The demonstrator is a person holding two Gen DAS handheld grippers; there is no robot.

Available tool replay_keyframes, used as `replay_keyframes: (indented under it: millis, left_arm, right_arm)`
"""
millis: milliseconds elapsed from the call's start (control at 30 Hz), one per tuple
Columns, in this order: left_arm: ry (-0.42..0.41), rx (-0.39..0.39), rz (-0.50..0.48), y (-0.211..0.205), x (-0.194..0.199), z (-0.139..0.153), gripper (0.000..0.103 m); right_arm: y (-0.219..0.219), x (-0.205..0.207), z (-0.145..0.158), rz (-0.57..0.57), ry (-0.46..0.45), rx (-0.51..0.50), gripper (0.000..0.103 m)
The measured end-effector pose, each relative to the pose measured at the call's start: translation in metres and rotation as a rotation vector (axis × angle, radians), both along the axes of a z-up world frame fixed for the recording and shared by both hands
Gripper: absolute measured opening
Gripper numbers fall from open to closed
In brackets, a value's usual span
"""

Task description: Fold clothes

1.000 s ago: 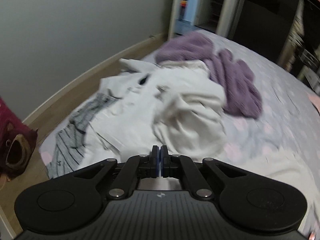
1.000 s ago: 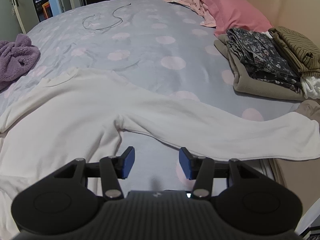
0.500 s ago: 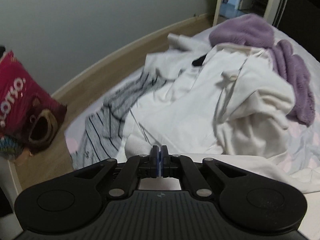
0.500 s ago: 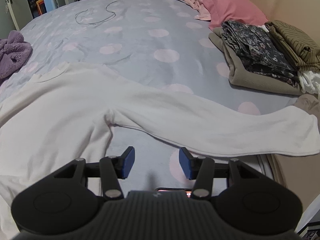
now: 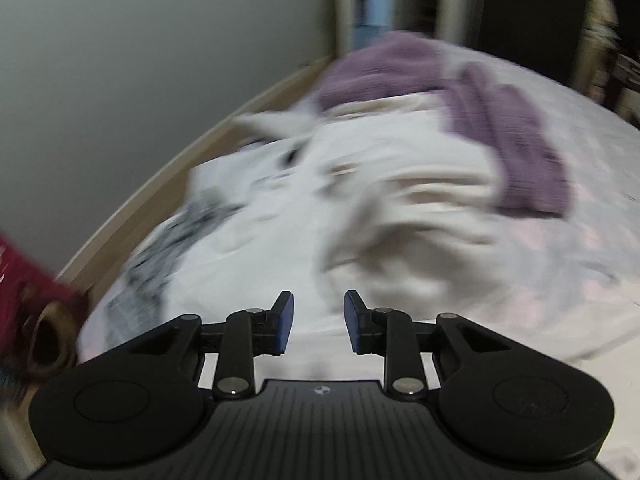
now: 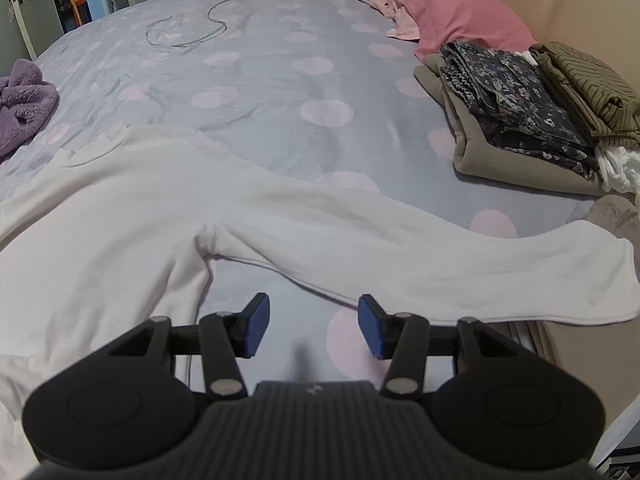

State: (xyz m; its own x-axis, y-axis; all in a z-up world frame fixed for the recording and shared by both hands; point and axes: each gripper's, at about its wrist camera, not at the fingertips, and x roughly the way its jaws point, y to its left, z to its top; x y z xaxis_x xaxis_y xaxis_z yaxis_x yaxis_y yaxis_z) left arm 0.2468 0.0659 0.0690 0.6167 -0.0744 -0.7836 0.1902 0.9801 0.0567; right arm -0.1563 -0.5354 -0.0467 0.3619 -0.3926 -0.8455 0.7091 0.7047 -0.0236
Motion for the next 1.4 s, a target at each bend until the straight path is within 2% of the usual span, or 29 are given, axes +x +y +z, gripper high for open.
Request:
replay_keyframes:
  millis: [167, 333, 500, 700, 867, 1000, 1167, 1200, 1233, 1267, 1300, 1333, 1400]
  left_arm:
    - [-0.012, -0.053, -0.205, -0.08, -0.007, 0.01, 0.027]
    - [-0.01, -0.066, -0.376, -0.16, -0.006, -0.004, 0.027]
    - [0.053, -0.101, -0.492, -0.236, 0.001, -0.042, 0.027]
    - [0.141, -0.112, -0.598, -0.314, 0.011, -0.109, 0.027]
    - [0.214, -0.145, -0.617, -0.362, 0.025, -0.161, 0.027]
    - [0.268, -0.149, -0.651, -0.387, 0.03, -0.19, 0.027]
    - [0.26, -0.173, -0.717, -0.394, 0.021, -0.2, 0.026]
    - [0.261, -0.181, -0.722, -0.394, 0.02, -0.2, 0.024]
    - [0.253, -0.177, -0.724, -0.396, 0.019, -0.2, 0.017]
    - [0.244, -0.172, -0.727, -0.397, 0.017, -0.2, 0.009]
    - [0.236, -0.168, -0.728, -0.398, 0.016, -0.2, 0.007]
    - [0.224, -0.168, -0.724, -0.4, 0.015, -0.199, 0.005]
    - [0.191, -0.162, -0.716, -0.403, 0.013, -0.195, 0.004]
  right_arm:
    - [-0.014, 0.007, 0.0, 0.017, -0.001, 0.027, 0.052]
    - [-0.03, 0.015, 0.0, 0.037, -0.005, 0.039, 0.052]
    - [-0.046, 0.031, -0.003, 0.065, -0.016, 0.047, 0.052]
    - [-0.061, 0.066, -0.012, 0.156, -0.028, 0.029, 0.052]
    - [-0.074, 0.108, -0.028, 0.23, -0.036, 0.02, 0.052]
    - [-0.083, 0.144, -0.038, 0.286, -0.089, 0.013, 0.052]
    - [-0.091, 0.187, -0.053, 0.311, -0.14, 0.03, 0.052]
    - [-0.092, 0.195, -0.057, 0.314, -0.149, 0.041, 0.052]
    - [-0.092, 0.201, -0.061, 0.315, -0.154, 0.05, 0.052]
    - [-0.09, 0.206, -0.065, 0.318, -0.151, 0.054, 0.051]
    - [-0.088, 0.21, -0.07, 0.321, -0.145, 0.058, 0.048]
    - [-0.086, 0.214, -0.075, 0.325, -0.139, 0.061, 0.035]
    - [-0.081, 0.218, -0.08, 0.331, -0.132, 0.069, 0.019]
